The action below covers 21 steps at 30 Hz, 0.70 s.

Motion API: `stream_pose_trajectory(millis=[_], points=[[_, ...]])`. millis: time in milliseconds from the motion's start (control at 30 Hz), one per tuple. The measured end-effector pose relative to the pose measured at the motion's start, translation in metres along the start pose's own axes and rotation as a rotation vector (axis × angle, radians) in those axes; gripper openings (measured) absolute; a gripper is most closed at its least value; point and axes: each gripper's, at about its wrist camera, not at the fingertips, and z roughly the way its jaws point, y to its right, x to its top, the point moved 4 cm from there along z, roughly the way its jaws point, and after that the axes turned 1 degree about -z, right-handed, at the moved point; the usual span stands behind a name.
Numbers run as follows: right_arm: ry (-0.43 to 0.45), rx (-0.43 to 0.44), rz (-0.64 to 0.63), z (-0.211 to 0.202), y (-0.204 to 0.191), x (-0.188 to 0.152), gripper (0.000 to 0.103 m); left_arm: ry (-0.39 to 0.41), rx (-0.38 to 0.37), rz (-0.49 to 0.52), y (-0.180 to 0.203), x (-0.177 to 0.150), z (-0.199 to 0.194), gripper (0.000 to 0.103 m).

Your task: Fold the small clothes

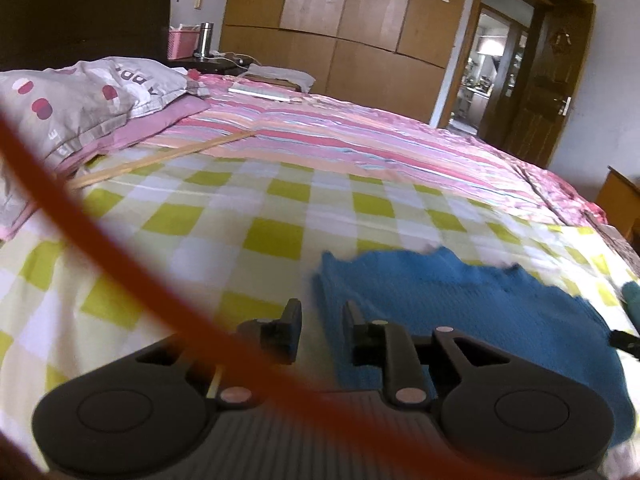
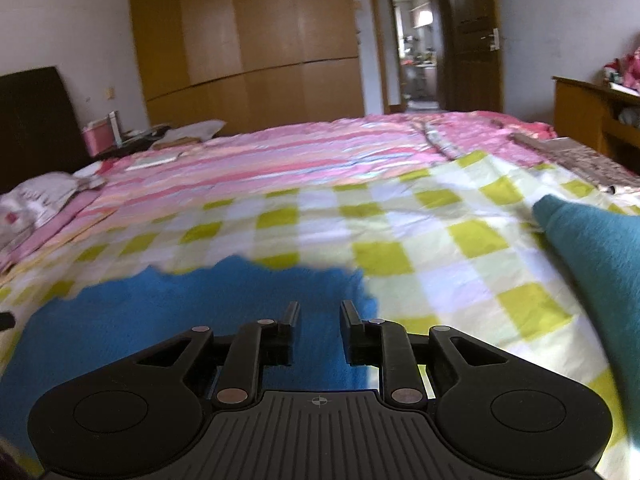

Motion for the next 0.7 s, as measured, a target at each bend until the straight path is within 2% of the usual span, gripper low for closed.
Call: stream_pose_trajectory(millis=[167,333,600,700], points=[[-0.061,-0.01,0.009,0.005,0.004,-0.018,0.021,-0.042,-0.031,0.045,0.016,-0.021,-0.006,0.028],[-0.082,-0.013,0.034,0.007,0.012,-0.023,0.021,-0.131,-0.005,0.05,0.012,-0.044,0.005,0.031],[-0.064,-0.019,0.063,-0.008,0.016,-0.019,0.021,-0.124,-0.008,0.027,0.009,-0.049,-0.004,0.031],[-0.099,-0.031,0.047,-0.003,0.018,-0.026,0.021,-0.131,-0.009,0.023,0.008,-0.051,-0.007,0.031]])
